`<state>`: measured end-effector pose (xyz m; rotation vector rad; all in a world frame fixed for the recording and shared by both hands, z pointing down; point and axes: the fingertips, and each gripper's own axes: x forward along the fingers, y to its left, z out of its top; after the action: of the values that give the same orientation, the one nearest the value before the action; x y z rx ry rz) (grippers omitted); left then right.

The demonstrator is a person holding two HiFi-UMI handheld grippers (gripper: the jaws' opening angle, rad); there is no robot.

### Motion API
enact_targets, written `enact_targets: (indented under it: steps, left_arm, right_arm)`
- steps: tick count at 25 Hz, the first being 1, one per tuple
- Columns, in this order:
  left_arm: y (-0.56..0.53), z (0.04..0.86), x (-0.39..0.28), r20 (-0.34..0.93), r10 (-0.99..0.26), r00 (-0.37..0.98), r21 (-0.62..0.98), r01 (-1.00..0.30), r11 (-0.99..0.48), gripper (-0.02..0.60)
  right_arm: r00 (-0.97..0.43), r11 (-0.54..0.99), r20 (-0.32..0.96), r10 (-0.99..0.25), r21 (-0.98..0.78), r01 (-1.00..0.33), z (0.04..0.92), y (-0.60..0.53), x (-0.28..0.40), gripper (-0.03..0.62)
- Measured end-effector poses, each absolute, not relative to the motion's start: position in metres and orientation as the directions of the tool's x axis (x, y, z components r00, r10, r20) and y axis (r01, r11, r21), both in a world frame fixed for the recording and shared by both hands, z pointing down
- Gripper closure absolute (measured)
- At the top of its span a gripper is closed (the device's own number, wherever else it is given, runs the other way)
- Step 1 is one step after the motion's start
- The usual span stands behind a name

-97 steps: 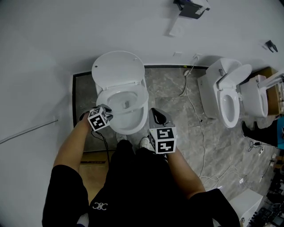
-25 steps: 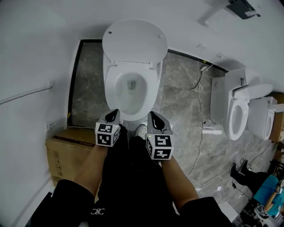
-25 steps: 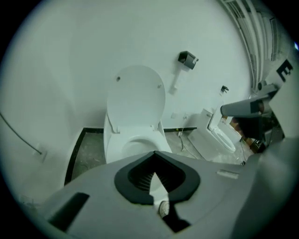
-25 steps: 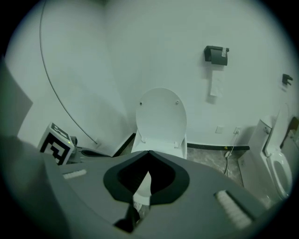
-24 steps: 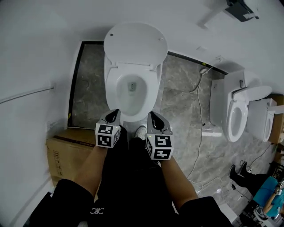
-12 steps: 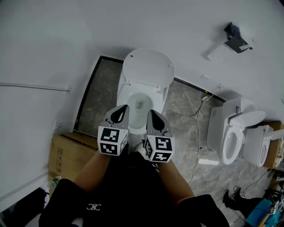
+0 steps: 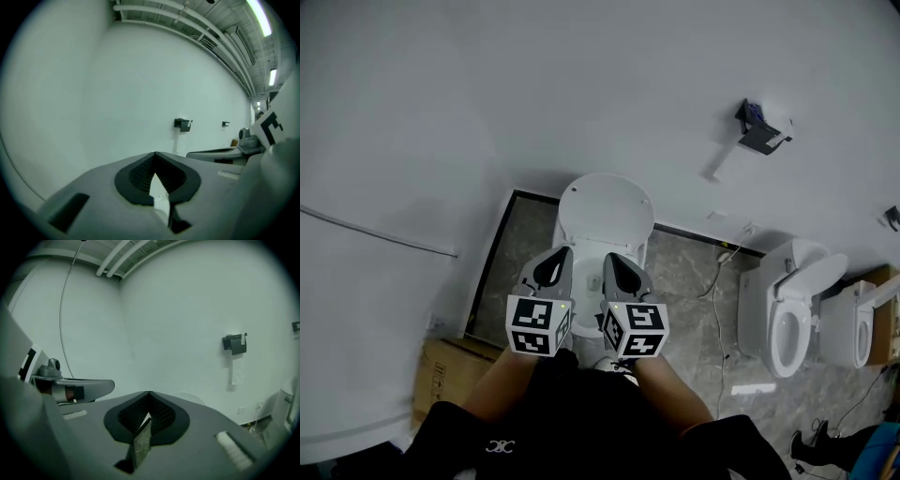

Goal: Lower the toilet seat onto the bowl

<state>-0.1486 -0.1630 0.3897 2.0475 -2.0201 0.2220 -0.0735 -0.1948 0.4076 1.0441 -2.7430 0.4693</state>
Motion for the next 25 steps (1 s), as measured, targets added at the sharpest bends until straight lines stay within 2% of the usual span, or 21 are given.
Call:
enact_targets:
  steps: [13, 25]
  left_arm:
    - [-0.177, 0.349, -0.143, 0.214, -0.975, 0.06, 0.057, -0.997, -0.049, 0.569]
    - [-0.17, 0.355, -0.15, 0.216, -0.974, 0.07, 0.075, -0.996, -0.055, 0.569]
  right_arm:
    - [-0.715, 0.701, 0.16, -0.681, -0.14, -0.699, 0.349, -0.211, -0.075, 0.588]
    - [-0.718, 0.705, 0.161, -0.677, -0.135, -0.696, 0.354, -0.206, -0.083, 0.588]
